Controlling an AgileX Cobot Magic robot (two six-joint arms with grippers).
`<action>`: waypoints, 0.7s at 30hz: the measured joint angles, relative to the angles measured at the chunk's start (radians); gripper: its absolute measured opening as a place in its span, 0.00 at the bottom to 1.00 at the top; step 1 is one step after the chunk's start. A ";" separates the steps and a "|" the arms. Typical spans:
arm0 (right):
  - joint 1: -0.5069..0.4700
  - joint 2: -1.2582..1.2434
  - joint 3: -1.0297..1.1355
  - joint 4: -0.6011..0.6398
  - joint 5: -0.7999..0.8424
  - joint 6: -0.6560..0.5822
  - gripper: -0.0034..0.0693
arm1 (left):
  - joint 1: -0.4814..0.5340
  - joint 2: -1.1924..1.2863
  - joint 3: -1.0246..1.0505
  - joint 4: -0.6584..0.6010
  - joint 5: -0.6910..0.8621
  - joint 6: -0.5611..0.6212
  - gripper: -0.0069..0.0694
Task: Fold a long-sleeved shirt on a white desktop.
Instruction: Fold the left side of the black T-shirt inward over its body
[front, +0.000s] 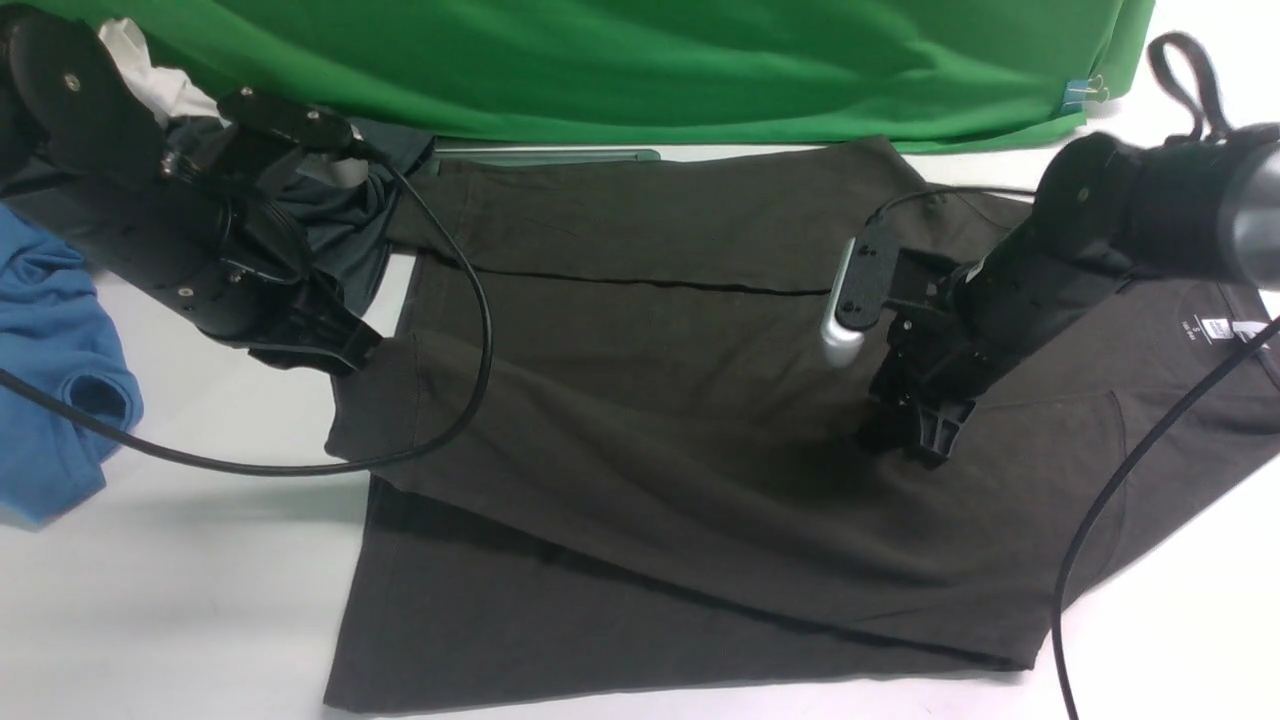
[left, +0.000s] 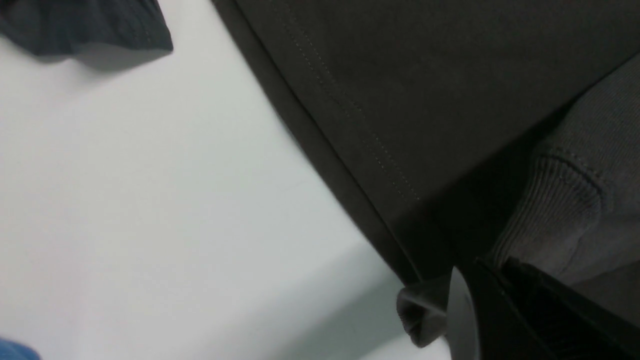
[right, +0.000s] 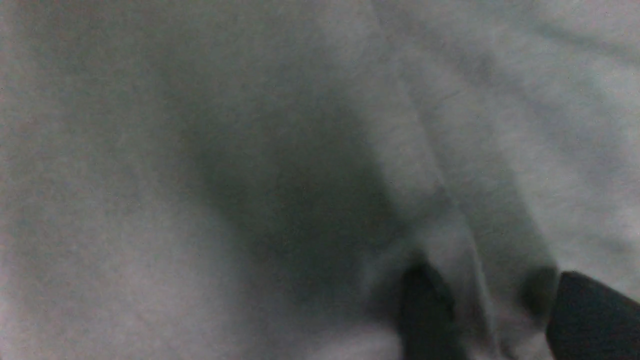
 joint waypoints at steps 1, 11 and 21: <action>0.000 0.001 0.000 0.004 0.006 0.000 0.41 | 0.000 0.000 0.000 0.000 0.000 0.000 0.13; 0.000 0.006 -0.001 0.028 0.061 -0.005 0.12 | 0.000 0.000 0.000 -0.004 -0.002 0.000 0.13; -0.011 -0.073 0.000 -0.012 0.110 0.062 0.07 | 0.000 0.000 0.000 -0.062 -0.003 0.019 0.13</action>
